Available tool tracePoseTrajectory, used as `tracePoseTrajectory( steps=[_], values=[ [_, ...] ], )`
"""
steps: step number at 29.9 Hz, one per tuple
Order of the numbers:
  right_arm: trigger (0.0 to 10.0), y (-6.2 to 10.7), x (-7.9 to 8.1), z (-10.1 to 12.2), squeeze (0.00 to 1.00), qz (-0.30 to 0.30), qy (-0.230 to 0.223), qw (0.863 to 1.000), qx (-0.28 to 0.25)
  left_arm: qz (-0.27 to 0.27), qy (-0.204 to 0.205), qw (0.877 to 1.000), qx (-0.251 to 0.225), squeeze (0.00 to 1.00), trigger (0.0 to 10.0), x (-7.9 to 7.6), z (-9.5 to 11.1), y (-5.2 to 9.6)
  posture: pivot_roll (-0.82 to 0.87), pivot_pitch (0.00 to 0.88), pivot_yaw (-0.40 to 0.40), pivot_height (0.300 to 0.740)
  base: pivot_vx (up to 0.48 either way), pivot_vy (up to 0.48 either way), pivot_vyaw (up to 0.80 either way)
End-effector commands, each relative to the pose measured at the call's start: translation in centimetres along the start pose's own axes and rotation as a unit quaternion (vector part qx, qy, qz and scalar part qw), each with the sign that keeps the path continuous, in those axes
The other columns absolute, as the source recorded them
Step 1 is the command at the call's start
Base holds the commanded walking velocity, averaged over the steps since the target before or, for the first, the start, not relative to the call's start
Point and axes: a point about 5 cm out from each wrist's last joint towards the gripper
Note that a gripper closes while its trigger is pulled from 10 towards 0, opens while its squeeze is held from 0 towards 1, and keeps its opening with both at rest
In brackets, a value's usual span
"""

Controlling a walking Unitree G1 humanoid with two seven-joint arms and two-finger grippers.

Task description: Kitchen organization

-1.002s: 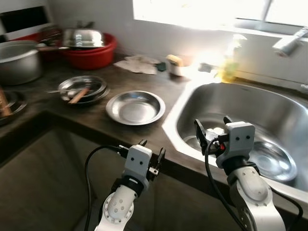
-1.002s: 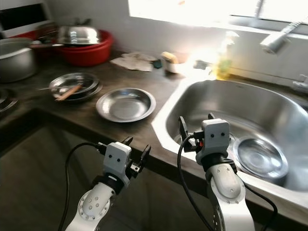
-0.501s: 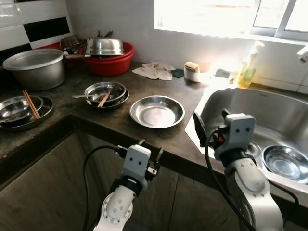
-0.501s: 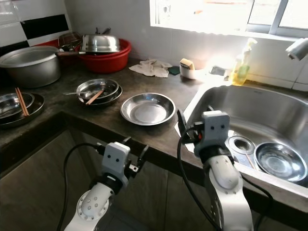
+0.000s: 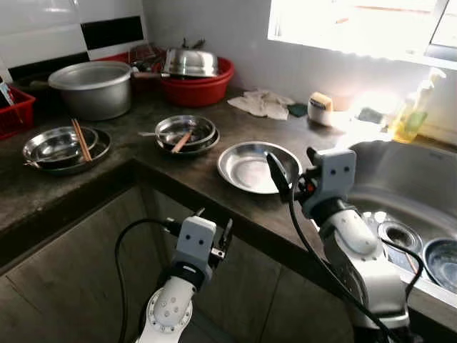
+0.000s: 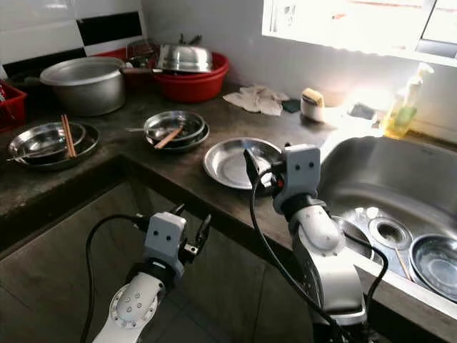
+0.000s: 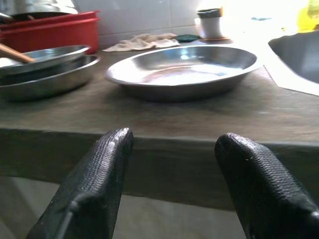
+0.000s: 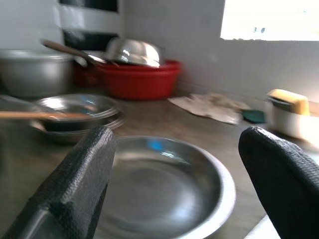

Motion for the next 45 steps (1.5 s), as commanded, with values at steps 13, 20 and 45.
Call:
tracePoseTrajectory(
  steps=[13,20,45],
  values=[
    [10.0,-5.6,-2.4,-0.6,0.71,-0.027,0.001,0.993,0.111,-0.028,0.011,0.999,0.044,0.00,10.0,-0.6,-1.2,1.0,0.20,0.017,-0.073,0.740,0.000,0.000,0.00],
    [10.0,-7.8,-2.9,-0.6,0.00,-0.022,-0.039,0.986,0.162,-0.064,0.017,0.997,0.037,0.00,10.0,-1.3,-1.3,1.3,0.21,0.021,-0.080,0.740,0.000,0.000,0.00],
    [4.0,-8.9,-1.9,-3.7,0.00,0.031,-0.054,0.950,0.307,-0.086,0.020,0.996,0.017,0.00,10.0,-1.9,-0.9,1.5,0.21,0.001,-0.096,0.740,0.000,0.000,0.00]
  ],
)
Point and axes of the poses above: a point about 5 cm out from each wrist's last joint towards the gripper, its own y axis pointing back from the gripper into the wrist, its own z axis along the axis of the wrist's last joint, x = y × z, and after that the axes turned 7 degrees about y, right-handed
